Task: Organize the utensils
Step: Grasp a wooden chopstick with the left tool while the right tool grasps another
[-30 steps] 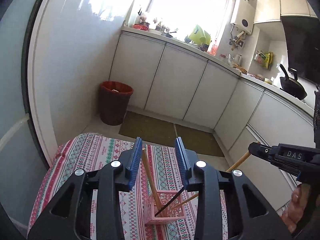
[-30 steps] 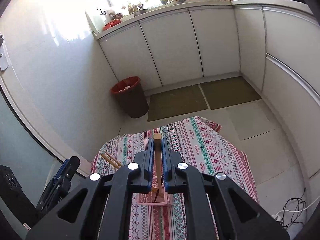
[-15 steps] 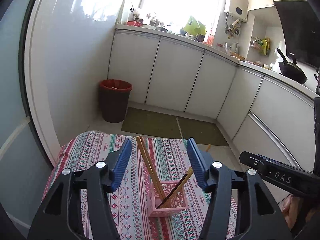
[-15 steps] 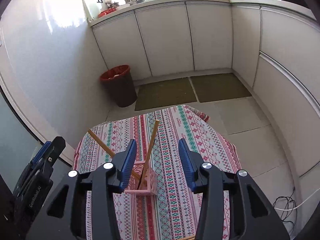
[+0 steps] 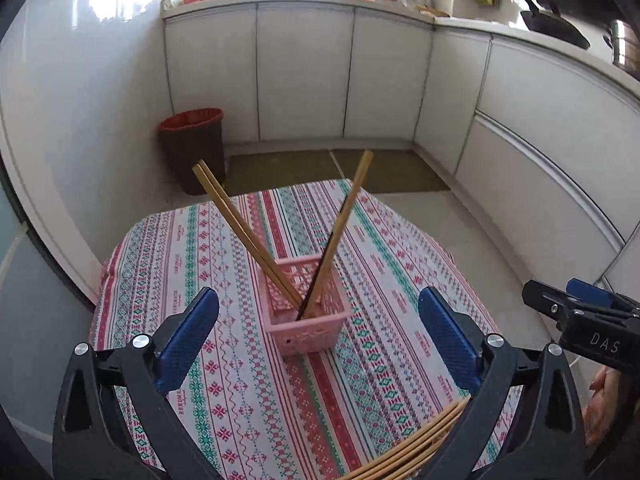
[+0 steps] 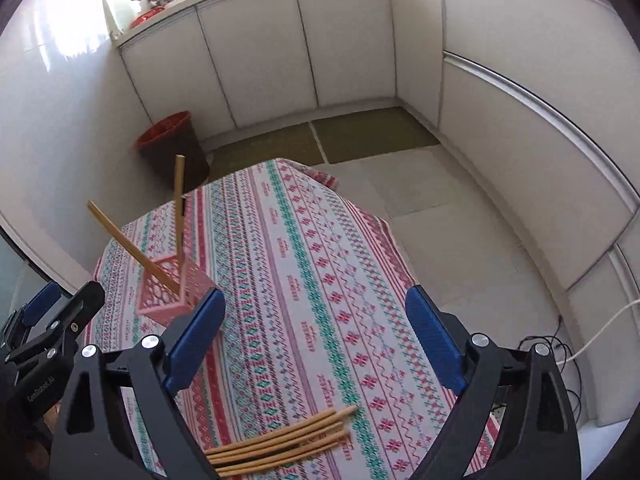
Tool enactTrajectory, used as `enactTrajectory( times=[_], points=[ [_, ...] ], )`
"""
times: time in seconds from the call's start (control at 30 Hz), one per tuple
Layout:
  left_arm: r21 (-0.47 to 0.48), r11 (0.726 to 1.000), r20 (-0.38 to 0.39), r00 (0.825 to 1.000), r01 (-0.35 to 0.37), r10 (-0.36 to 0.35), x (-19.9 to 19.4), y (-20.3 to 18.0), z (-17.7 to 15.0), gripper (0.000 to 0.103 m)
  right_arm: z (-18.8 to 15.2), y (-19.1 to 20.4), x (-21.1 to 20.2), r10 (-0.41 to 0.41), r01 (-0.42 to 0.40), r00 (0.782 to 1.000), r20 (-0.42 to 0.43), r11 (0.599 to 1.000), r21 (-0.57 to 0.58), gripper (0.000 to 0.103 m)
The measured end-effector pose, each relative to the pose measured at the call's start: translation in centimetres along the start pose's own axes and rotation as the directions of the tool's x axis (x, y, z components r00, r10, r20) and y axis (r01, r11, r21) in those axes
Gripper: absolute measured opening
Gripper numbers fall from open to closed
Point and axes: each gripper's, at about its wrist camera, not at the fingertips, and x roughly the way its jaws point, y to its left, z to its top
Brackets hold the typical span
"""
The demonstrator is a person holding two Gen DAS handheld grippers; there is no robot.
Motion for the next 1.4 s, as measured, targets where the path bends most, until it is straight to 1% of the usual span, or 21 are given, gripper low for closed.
enactTrajectory(
  times=[0.07, 0.13, 0.2, 0.3, 0.37, 0.4, 0.43, 0.5, 0.57, 0.63, 0.7, 0.83, 1.03, 1.1, 1.13, 1.17, 1.2, 1.27, 1.3, 1.37, 1.4],
  points=[
    [0.035, 0.999, -0.078, 0.996, 0.034, -0.032, 1.3, -1.1, -0.9, 0.096, -1.2, -2.0, 0.3, -0.038, 0.038, 0.999, -0.018, 0.999, 0.012, 0.089],
    [0.086, 0.992, -0.206, 0.976, 0.092, -0.073, 3.1, -2.5, -2.0, 0.096, -2.2, -3.8, 0.4, -0.072, 0.072, 0.997, -0.021, 0.997, 0.020, 0.089],
    [0.121, 0.982, -0.317, 0.943, 0.148, -0.103, 4.8, -3.8, -3.2, 0.096, -3.3, -5.6, 0.4, -0.100, 0.100, 0.995, -0.030, 0.995, 0.027, 0.089],
    [0.129, 0.962, -0.495, 0.856, 0.239, -0.146, 7.9, -6.0, -5.5, 0.096, -4.8, -8.3, 0.2, -0.103, 0.106, 0.994, -0.046, 0.992, 0.061, 0.089],
    [0.111, 0.955, -0.566, 0.807, 0.276, -0.167, 9.4, -7.2, -6.3, 0.096, -5.6, -10.1, 0.2, -0.121, 0.127, 0.991, -0.061, 0.986, 0.109, 0.089],
    [0.108, 0.953, -0.589, 0.790, 0.284, -0.169, 10.0, -7.7, -6.5, 0.096, -5.6, -10.8, 0.1, -0.126, 0.135, 0.989, -0.072, 0.982, 0.135, 0.089],
    [0.108, 0.950, -0.626, 0.762, 0.294, -0.165, 11.1, -8.4, -7.0, 0.096, -5.4, -11.6, -0.1, -0.106, 0.115, 0.992, -0.064, 0.979, 0.170, 0.089],
    [0.113, 0.949, -0.679, 0.721, 0.293, -0.141, 12.8, -9.4, -7.7, 0.095, -5.4, -12.8, -0.3, -0.095, 0.106, 0.994, -0.060, 0.969, 0.225, 0.089],
    [0.126, 0.951, -0.719, 0.687, 0.283, -0.109, 14.3, -9.8, -8.7, 0.093, -5.5, -13.9, -0.1, -0.090, 0.108, 0.993, -0.076, 0.957, 0.268, 0.089],
    [0.144, 0.954, -0.738, 0.671, 0.263, -0.074, 15.3, -9.9, -9.4, 0.091, -5.6, -14.8, -0.1, -0.087, 0.108, 0.993, -0.082, 0.947, 0.302, 0.089],
    [0.128, 0.954, -0.750, 0.656, 0.270, -0.085, 15.9, -9.7, -9.8, 0.090, -5.6, -15.5, 0.0, -0.082, 0.108, 0.993, -0.091, 0.938, 0.331, 0.089],
    [0.140, 0.954, -0.752, 0.655, 0.265, -0.072, 16.5, -9.5, -10.6, 0.090, -5.9, -16.1, 0.7, -0.041, 0.088, 0.990, -0.133, 0.926, 0.367, 0.089],
    [0.169, 0.954, -0.722, 0.690, 0.249, -0.052, 17.7, -9.5, -11.2, 0.087, -5.9, -14.8, 1.2, -0.053, 0.098, 0.988, -0.148, 0.945, 0.313, 0.089],
    [0.165, 0.955, -0.717, 0.695, 0.245, -0.055, 17.9, -9.2, -10.7, 0.087, -5.9, -14.3, 1.4, -0.065, 0.108, 0.986, -0.154, 0.952, 0.286, 0.089],
    [0.175, 0.956, -0.709, 0.704, 0.236, -0.044, 17.8, -9.2, -10.5, 0.087, -5.9, -14.1, 1.5, -0.071, 0.113, 0.985, -0.155, 0.954, 0.277, 0.089],
    [0.199, 0.954, -0.692, 0.721, 0.224, -0.025, 17.7, -9.2, -10.5, 0.087, -5.9, -14.0, 1.5, -0.078, 0.119, 0.985, -0.157, 0.956, 0.269, 0.089],
    [0.210, 0.952, -0.684, 0.729, 0.225, -0.021, 17.6, -8.8, -10.2, 0.086, -5.9, -13.9, 1.7, -0.085, 0.126, 0.983, -0.160, 0.957, 0.262, 0.089],
    [0.260, 0.936, -0.673, 0.739, 0.236, 0.000, 17.5, -9.1, -10.5, 0.074, -6.0, -13.7, 2.1, -0.088, 0.133, 0.980, -0.176, 0.957, 0.258, 0.089],
    [0.304, 0.923, -0.651, 0.758, 0.236, 0.021, 17.2, -9.5, -10.7, 0.072, -6.0, -13.7, 2.5, -0.084, 0.133, 0.978, -0.192, 0.956, 0.260, 0.089],
    [0.319, 0.911, -0.643, 0.766, 0.261, 0.006, 16.5, -10.2, -10.9, 0.052, -6.1, -13.3, 3.4, -0.084, 0.143, 0.970, -0.228, 0.955, 0.258, 0.089],
    [0.327, 0.908, -0.638, 0.770, 0.263, 0.006, 16.3, -10.4, -11.0, 0.047, -6.2, -13.0, 3.9, -0.085, 0.148, 0.966, -0.245, 0.956, 0.255, 0.089]
  ],
)
